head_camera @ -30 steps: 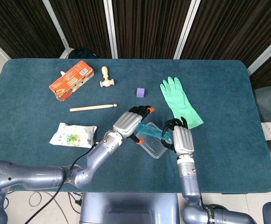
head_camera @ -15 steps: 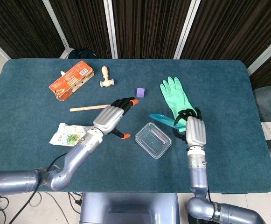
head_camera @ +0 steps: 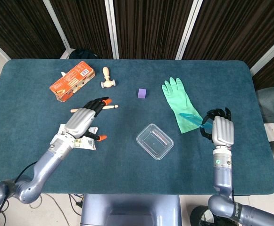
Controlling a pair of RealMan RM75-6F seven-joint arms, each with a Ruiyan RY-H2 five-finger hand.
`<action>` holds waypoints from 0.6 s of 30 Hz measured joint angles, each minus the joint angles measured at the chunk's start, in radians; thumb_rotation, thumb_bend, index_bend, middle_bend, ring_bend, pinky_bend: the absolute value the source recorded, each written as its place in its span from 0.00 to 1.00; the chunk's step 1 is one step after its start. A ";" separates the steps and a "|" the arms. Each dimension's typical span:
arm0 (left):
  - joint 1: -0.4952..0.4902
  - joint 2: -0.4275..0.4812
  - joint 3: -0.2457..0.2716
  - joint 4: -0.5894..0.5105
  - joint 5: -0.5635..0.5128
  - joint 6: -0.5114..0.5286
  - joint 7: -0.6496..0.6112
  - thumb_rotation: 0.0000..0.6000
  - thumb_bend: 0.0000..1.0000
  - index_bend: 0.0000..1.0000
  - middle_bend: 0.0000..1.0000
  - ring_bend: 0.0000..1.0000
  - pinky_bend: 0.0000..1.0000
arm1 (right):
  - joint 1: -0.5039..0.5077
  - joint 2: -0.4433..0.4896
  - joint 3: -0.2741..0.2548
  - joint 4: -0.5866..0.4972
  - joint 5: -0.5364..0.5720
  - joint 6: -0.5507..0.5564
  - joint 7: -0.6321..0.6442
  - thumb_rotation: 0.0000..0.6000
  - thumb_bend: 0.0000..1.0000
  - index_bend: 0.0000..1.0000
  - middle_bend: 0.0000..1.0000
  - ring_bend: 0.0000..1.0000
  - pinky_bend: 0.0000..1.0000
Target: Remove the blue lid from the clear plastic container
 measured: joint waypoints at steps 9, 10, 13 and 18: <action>0.099 0.064 0.057 -0.029 0.089 0.046 -0.074 1.00 0.00 0.00 0.00 0.00 0.09 | -0.052 0.081 -0.072 -0.015 -0.022 -0.025 0.010 1.00 0.52 0.04 0.08 0.01 0.00; 0.108 0.068 0.061 -0.030 0.099 0.049 -0.080 1.00 0.00 0.00 0.00 0.00 0.09 | -0.057 0.090 -0.077 -0.023 -0.019 -0.026 0.009 1.00 0.50 0.01 0.05 0.00 0.00; 0.134 0.087 0.076 -0.034 0.130 0.061 -0.107 1.00 0.00 0.00 0.00 0.00 0.08 | -0.075 0.119 -0.091 -0.053 -0.007 -0.028 0.004 1.00 0.47 0.00 0.01 0.00 0.00; 0.162 0.108 0.088 -0.041 0.164 0.078 -0.124 1.00 0.00 0.00 0.00 0.00 0.07 | -0.112 0.170 -0.121 -0.106 -0.013 -0.012 0.003 1.00 0.45 0.00 0.00 0.00 0.00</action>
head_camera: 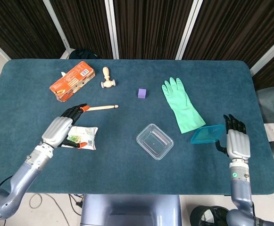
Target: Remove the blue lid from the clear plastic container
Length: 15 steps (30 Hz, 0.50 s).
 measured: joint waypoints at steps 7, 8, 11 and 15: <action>0.066 0.027 0.032 -0.022 0.058 0.067 0.006 1.00 0.00 0.00 0.00 0.00 0.06 | -0.053 0.053 -0.044 -0.035 -0.088 0.046 0.042 1.00 0.43 0.00 0.00 0.00 0.00; 0.076 0.030 0.039 -0.024 0.065 0.078 0.010 1.00 0.00 0.00 0.00 0.00 0.06 | -0.059 0.059 -0.050 -0.037 -0.103 0.053 0.049 1.00 0.43 0.00 0.00 0.00 0.00; 0.119 0.035 0.067 -0.030 0.098 0.124 0.032 1.00 0.01 0.00 0.00 0.00 0.04 | -0.085 0.076 -0.071 -0.040 -0.154 0.084 0.070 1.00 0.42 0.00 0.00 0.00 0.00; 0.191 0.036 0.118 -0.033 0.152 0.197 0.058 1.00 0.01 0.00 0.00 0.00 0.01 | -0.119 0.096 -0.110 -0.049 -0.220 0.115 0.095 1.00 0.34 0.00 0.00 0.00 0.00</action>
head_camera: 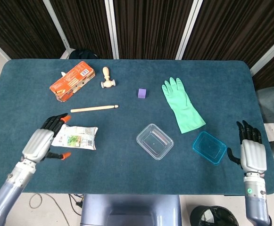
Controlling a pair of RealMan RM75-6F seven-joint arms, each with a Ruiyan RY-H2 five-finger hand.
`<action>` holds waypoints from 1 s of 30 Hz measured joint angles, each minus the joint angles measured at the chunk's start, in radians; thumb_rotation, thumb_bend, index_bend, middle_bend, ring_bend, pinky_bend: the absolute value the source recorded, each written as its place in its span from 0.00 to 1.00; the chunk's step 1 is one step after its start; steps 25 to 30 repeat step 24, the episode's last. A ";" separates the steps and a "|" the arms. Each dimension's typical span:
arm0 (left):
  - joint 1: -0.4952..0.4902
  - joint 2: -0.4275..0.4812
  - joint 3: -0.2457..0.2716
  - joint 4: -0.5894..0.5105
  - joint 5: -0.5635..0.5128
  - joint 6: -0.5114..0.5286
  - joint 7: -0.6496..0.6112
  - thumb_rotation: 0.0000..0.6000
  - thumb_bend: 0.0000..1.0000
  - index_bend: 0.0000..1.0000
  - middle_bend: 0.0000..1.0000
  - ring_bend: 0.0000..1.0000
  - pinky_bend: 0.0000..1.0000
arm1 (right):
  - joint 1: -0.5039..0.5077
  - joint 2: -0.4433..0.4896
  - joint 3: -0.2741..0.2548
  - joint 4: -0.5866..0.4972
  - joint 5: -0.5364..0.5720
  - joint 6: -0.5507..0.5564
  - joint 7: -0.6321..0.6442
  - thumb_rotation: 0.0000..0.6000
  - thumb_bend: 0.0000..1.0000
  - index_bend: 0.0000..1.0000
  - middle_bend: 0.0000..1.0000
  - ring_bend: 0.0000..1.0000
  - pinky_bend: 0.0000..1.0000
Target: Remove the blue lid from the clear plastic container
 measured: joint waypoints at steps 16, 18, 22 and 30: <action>0.257 -0.061 0.141 0.248 0.192 0.261 0.229 1.00 0.01 0.00 0.00 0.00 0.00 | -0.071 0.034 -0.170 0.134 -0.340 0.042 0.089 1.00 0.11 0.00 0.00 0.00 0.00; 0.263 -0.066 0.135 0.262 0.186 0.260 0.230 1.00 0.01 0.00 0.00 0.00 0.00 | -0.081 0.025 -0.165 0.150 -0.342 0.054 0.095 1.00 0.11 0.00 0.00 0.00 0.00; 0.271 -0.078 0.110 0.283 0.184 0.274 0.232 1.00 0.00 0.00 0.00 0.00 0.00 | -0.089 0.012 -0.144 0.167 -0.334 0.069 0.097 1.00 0.11 0.00 0.00 0.00 0.00; 0.276 -0.084 0.099 0.291 0.186 0.284 0.223 1.00 0.00 0.00 0.00 0.00 0.00 | -0.092 0.008 -0.132 0.171 -0.318 0.072 0.100 1.00 0.11 0.00 0.00 0.00 0.00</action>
